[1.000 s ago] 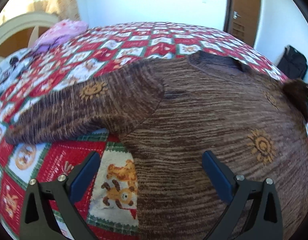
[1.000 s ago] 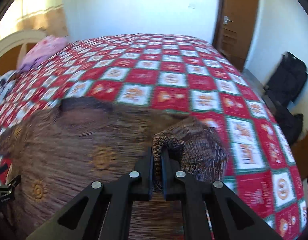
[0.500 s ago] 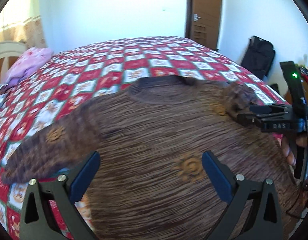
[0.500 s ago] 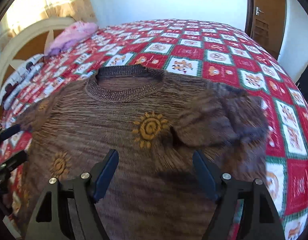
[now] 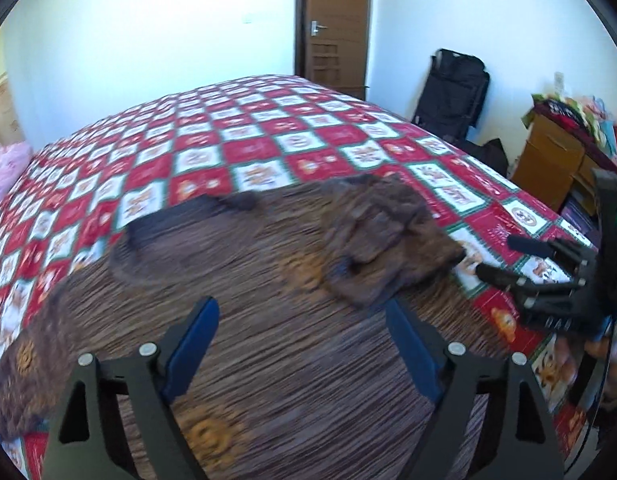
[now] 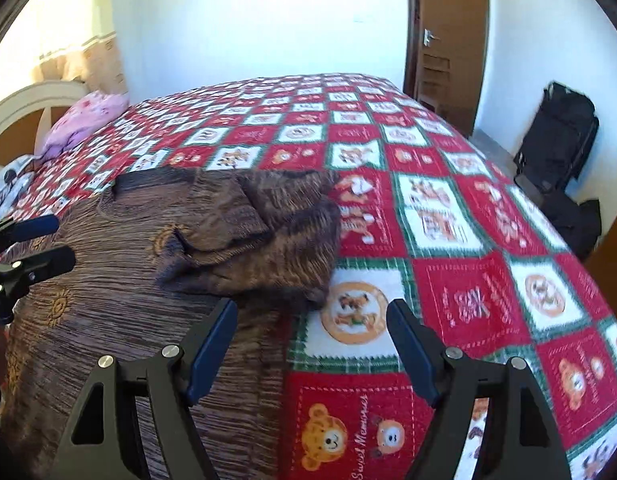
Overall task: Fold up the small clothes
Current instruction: 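Fold the held sleeve across the sweater body and release it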
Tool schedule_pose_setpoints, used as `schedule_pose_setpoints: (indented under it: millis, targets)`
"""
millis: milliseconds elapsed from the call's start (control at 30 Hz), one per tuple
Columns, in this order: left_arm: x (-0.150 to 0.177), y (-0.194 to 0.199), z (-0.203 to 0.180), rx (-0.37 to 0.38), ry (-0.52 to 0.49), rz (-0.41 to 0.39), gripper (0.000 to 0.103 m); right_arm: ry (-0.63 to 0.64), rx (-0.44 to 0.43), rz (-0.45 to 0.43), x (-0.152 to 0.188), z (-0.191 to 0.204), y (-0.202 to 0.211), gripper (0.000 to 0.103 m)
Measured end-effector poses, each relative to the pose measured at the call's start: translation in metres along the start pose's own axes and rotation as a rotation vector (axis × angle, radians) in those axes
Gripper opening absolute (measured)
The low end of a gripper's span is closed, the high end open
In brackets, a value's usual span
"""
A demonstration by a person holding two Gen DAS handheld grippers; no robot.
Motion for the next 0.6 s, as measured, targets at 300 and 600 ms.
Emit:
schedule_pose_setpoints:
  millis: [300, 600]
  targets:
    - [-0.011, -0.057, -0.059, 0.002, -0.146, 0.054, 0.081, -0.060, 0.019, -0.012, 0.019, -0.016, -0.010, 0.078]
    - [-0.005, -0.085, -0.046, 0.089, -0.044, 0.141, 0.011, -0.042, 0.034, 0.023, 0.030, -0.017, -0.024, 0.078]
Point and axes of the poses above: each gripper's, at about its wrist camera, not at the fingertips, and y roughly against the way its jaws point, z to its left, x to its underside, the point moved 7 cm from there along -y, roughly the way its jaws point, and after that the axes turned 9 degrees about -x, right-handed, at the moved point
